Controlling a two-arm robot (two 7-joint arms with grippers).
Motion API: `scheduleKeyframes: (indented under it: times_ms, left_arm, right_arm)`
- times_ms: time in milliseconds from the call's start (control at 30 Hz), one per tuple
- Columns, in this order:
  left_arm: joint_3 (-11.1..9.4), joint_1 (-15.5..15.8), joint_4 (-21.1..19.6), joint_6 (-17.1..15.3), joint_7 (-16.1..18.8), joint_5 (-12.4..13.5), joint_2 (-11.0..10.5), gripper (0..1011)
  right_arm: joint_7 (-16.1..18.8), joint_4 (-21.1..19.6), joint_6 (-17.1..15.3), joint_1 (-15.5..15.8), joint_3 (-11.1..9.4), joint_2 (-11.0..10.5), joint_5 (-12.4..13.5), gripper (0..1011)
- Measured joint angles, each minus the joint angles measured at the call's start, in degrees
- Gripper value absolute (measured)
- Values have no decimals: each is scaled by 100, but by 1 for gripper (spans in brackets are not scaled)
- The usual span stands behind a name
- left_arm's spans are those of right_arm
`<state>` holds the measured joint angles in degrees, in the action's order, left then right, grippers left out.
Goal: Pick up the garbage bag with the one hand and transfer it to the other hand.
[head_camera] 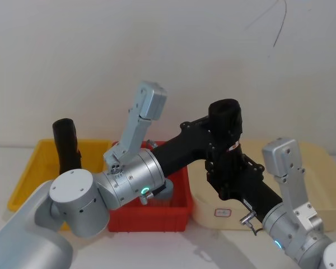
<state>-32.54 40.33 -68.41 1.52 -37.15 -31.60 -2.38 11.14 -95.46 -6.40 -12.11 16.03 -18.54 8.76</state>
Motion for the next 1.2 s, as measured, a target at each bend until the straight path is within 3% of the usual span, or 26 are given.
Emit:
scheduleKeyframes:
  times_ms: [433,733,1200]
  left_arm:
    - [0,0,0,0,-1,-1,0,764]
    - [0,0,0,0,-1,-1,0,1001]
    - [0,0,0,0,-1,0,0,1001]
  right_arm:
    - [81,29,65,-7,-52,43,-22,555]
    - [119,115,134,-13,-258,36,28,553]
    - [60,599,165,-202,-881,-112,192,553]
